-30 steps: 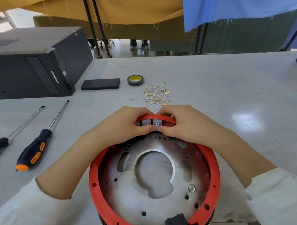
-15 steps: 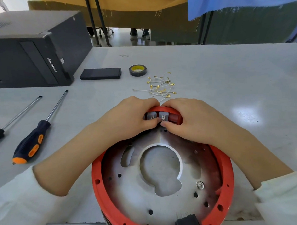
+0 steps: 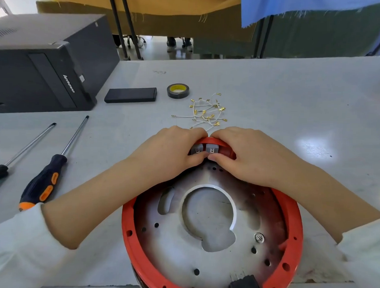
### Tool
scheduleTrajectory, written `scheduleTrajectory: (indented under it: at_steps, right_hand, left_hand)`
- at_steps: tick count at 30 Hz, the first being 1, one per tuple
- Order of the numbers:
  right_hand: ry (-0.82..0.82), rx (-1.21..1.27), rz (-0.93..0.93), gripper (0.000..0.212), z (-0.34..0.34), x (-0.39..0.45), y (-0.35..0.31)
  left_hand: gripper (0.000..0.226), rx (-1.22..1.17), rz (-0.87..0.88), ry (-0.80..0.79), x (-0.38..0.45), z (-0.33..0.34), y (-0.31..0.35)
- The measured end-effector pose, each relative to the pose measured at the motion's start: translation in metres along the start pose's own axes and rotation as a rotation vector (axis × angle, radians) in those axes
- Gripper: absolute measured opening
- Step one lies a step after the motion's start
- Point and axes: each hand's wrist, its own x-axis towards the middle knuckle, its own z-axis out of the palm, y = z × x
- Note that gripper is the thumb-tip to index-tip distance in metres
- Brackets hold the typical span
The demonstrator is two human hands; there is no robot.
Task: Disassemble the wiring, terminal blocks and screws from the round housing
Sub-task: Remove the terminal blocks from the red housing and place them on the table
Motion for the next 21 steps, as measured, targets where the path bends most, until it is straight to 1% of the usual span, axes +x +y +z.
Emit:
scheduleTrajectory:
  at_steps: [2,5,17,21]
  right_hand:
    - [-0.006,0.003,-0.018,0.034,-0.0003,-0.0019,0.0028]
    - [-0.01,-0.019,-0.019,0.032,0.0005,-0.0013,0.0027]
    - [0.031,-0.07,-0.042,0.024,0.0036,0.0014,-0.0007]
    - [0.044,-0.071,-0.047,0.023,0.0027,0.0014,-0.0012]
  left_hand:
    - [0.033,0.024,0.023,-0.014,-0.001,0.0006,0.001]
    - [0.037,0.056,0.052,-0.018,-0.0013,0.0026,0.0018]
    - [0.02,0.08,0.071,0.045,0.0026,0.0019,0.0013]
    - [0.022,0.089,0.054,0.038,0.0034,0.0021,0.0023]
